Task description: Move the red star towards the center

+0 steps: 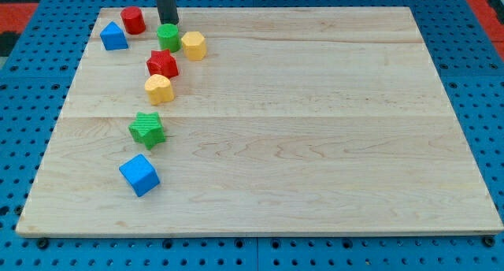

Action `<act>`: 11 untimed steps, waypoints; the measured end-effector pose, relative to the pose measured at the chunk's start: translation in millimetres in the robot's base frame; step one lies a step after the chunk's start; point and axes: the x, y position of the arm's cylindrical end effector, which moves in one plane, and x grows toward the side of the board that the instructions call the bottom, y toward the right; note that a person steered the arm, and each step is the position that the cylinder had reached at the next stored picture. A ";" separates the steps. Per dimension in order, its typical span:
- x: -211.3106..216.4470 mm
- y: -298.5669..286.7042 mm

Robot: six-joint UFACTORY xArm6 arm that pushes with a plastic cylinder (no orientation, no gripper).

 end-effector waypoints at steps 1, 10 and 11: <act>19.6 6.4; 213.6 96.3; 180.8 124.6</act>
